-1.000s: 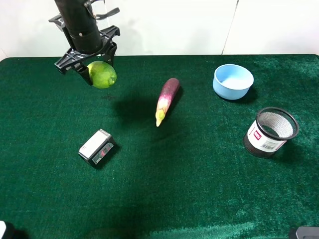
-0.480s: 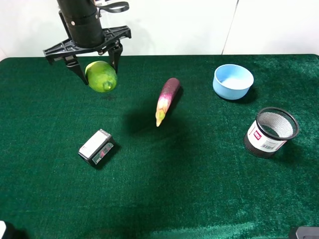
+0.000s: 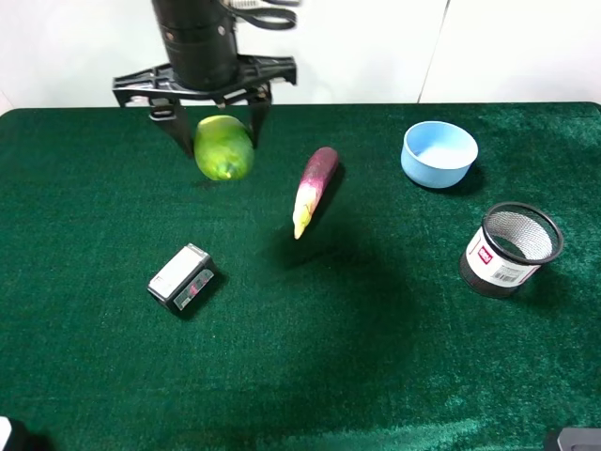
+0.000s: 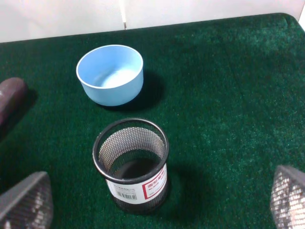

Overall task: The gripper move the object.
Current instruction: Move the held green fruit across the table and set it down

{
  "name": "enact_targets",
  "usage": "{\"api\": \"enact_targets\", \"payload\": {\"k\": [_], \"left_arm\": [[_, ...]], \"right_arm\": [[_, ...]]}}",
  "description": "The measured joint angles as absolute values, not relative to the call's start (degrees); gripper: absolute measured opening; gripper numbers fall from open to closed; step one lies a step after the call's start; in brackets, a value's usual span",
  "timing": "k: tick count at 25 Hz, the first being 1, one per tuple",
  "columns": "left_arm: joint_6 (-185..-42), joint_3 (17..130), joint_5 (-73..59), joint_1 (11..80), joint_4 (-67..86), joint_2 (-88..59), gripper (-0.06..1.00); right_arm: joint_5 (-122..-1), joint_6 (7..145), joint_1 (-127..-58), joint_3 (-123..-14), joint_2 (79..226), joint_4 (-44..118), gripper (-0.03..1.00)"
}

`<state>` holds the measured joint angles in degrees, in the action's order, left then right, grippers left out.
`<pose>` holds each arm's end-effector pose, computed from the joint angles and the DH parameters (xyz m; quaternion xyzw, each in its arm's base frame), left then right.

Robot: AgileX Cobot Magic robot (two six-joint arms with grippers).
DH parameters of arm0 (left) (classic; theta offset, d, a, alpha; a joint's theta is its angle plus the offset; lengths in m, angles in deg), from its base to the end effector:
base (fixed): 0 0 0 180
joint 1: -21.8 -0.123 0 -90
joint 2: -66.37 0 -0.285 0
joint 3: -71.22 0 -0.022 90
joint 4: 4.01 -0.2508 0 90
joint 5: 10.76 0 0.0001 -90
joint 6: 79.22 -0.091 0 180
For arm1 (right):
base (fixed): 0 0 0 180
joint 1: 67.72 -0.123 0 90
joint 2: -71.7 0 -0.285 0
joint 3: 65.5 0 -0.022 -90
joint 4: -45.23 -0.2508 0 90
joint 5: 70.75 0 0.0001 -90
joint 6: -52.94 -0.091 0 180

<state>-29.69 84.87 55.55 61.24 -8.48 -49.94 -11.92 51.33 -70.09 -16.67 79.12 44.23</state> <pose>0.3078 -0.2448 0.2559 -0.0753 0.9918 -0.0409 0.0945 -0.0040 0.0012 0.2788 -0.0058 0.8437 0.0274 0.5361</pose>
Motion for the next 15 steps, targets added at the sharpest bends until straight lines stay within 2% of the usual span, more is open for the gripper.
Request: {"api": "enact_targets", "payload": {"k": [15], "left_arm": [[-37.3,84.9,55.6,73.4,-9.3,-49.9,0.66]], "right_arm": [[-11.9,51.3,-70.1,-16.7,79.1,44.2,0.70]]}}
